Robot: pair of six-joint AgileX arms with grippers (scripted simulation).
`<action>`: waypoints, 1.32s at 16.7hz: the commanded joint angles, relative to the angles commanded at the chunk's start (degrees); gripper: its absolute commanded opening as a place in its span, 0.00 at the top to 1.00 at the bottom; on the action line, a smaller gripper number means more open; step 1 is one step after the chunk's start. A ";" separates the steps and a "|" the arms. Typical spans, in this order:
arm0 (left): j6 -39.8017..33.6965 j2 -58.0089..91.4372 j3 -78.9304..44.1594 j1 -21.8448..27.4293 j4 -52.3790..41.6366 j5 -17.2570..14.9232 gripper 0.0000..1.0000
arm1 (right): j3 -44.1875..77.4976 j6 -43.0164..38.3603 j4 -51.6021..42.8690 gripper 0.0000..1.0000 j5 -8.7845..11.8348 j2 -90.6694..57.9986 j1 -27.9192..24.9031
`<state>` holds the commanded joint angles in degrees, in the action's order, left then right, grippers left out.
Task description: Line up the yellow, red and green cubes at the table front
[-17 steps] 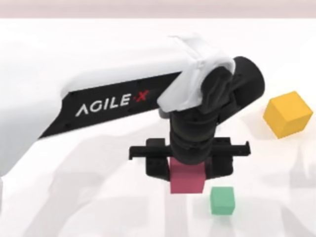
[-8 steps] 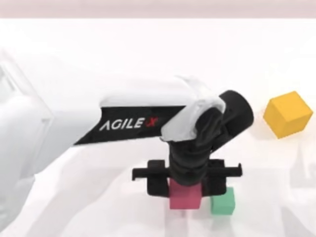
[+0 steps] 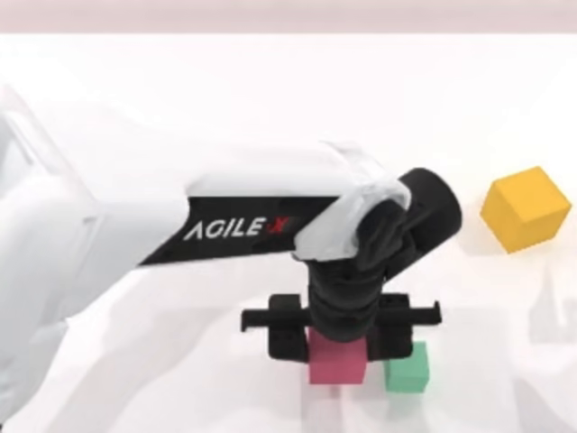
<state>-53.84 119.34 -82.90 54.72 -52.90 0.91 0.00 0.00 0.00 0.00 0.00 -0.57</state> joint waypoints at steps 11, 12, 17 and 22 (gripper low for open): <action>0.00 0.00 0.00 0.00 0.00 0.00 0.00 | 0.00 0.00 0.00 0.00 0.00 0.00 0.00; 0.00 0.00 0.00 0.00 0.00 0.00 0.00 | 0.00 0.00 0.00 0.00 0.00 0.00 0.00; 0.00 0.00 0.00 0.00 0.00 0.00 0.00 | 0.00 0.00 0.00 0.00 0.00 0.00 0.00; -0.23 -1.15 -3.24 -0.18 -4.28 0.03 0.00 | 0.00 0.00 0.00 0.00 0.00 0.00 0.00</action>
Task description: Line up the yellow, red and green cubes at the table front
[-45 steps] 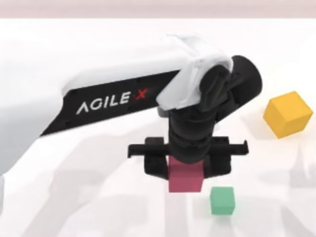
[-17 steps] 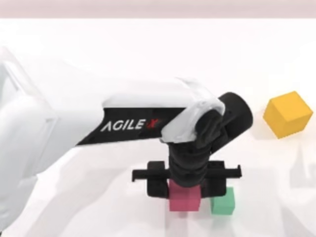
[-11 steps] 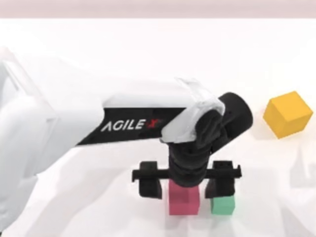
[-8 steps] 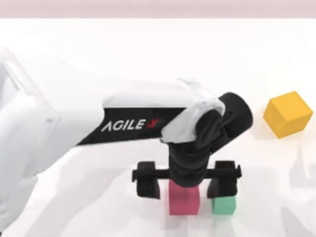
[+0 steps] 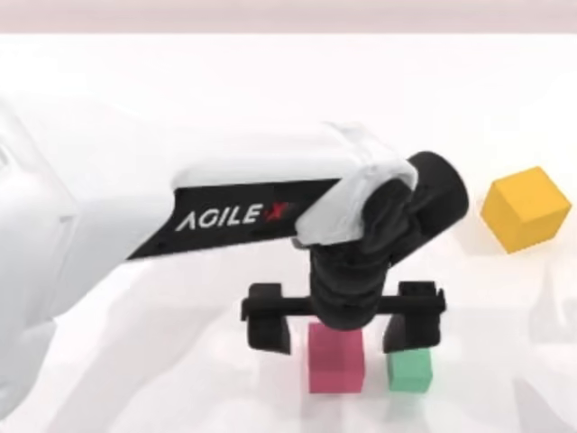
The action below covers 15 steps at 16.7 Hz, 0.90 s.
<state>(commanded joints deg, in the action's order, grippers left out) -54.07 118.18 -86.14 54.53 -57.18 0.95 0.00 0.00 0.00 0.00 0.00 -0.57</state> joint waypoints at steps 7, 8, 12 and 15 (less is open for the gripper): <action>-0.11 -3.22 -6.77 -0.67 -10.08 0.00 0.00 | 0.00 0.00 0.00 0.00 0.00 0.00 0.00; -0.11 -3.22 -6.77 -0.67 -10.08 0.00 0.00 | 0.00 0.00 0.00 0.00 0.00 0.00 0.00; 0.26 -4.71 -4.97 -1.35 -8.74 0.15 0.00 | 1.75 0.17 -1.27 0.00 0.07 -1.72 -0.24; 1.57 -11.76 1.43 -5.30 -4.38 0.53 0.00 | 8.90 0.89 -6.19 0.00 0.15 -8.84 -0.94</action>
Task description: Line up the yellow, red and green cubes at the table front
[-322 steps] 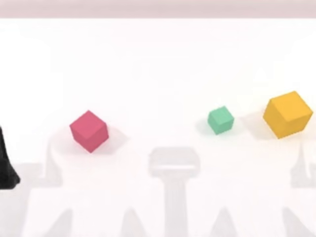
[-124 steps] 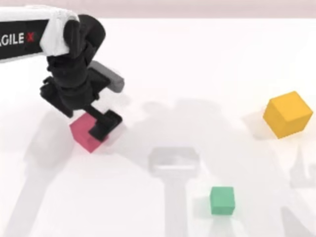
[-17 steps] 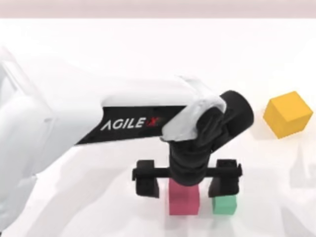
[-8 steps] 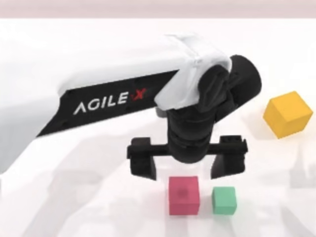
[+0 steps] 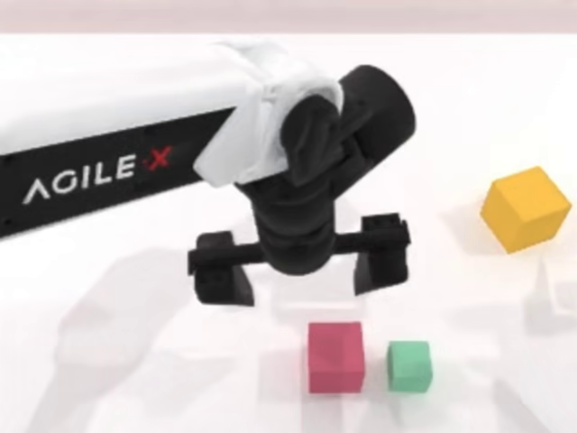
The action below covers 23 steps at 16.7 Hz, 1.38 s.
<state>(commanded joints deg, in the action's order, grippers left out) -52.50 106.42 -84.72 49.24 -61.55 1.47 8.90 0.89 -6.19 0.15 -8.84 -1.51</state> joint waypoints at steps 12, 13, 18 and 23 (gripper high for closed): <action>23.29 -65.69 54.16 -31.69 34.13 0.23 0.00 | 55.69 6.73 -39.60 0.00 -0.65 -70.13 -4.53; 26.42 -71.20 58.78 -34.23 37.21 0.14 0.00 | 60.26 7.31 -43.03 0.00 -0.71 -76.23 -4.94; 41.31 -92.51 76.01 -44.39 51.16 -0.69 0.00 | 80.19 9.60 -56.83 0.00 -0.64 -99.50 -6.72; 51.30 -104.92 84.00 -49.87 60.47 -1.40 0.00 | 92.92 10.85 -63.82 0.00 -0.36 -112.21 -7.68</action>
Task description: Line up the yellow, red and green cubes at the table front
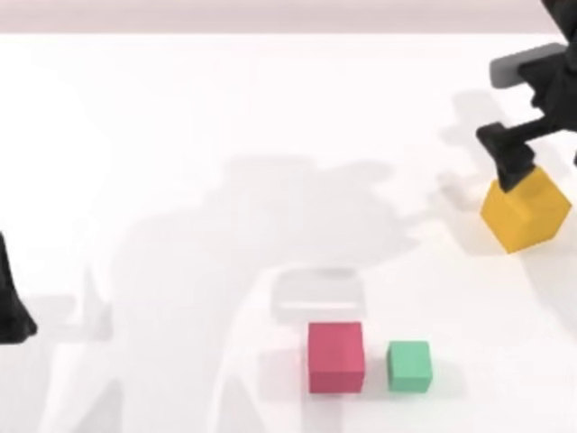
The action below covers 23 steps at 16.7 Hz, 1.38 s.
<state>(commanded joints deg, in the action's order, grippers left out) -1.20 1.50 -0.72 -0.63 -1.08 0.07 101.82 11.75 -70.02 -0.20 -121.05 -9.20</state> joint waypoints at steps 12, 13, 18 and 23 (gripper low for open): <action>1.20 -1.50 0.72 -0.52 1.08 -0.07 0.00 | -5.53 0.11 8.91 0.00 0.04 -3.81 -0.09; 1.20 -1.50 0.72 -0.52 1.08 -0.07 0.00 | -7.25 0.06 11.61 0.00 0.03 -4.53 -0.12; 1.20 -1.50 0.72 -0.52 1.08 -0.07 0.00 | -11.36 -0.03 17.18 0.00 0.02 -6.57 -0.23; 1.20 -1.50 0.72 -0.52 1.08 -0.07 0.00 | -11.36 -0.03 17.18 0.23 0.02 -6.57 -0.23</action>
<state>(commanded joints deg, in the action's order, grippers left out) 0.00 0.00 0.00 -1.15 0.00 0.00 90.46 11.72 -52.84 -0.19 -127.61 -9.42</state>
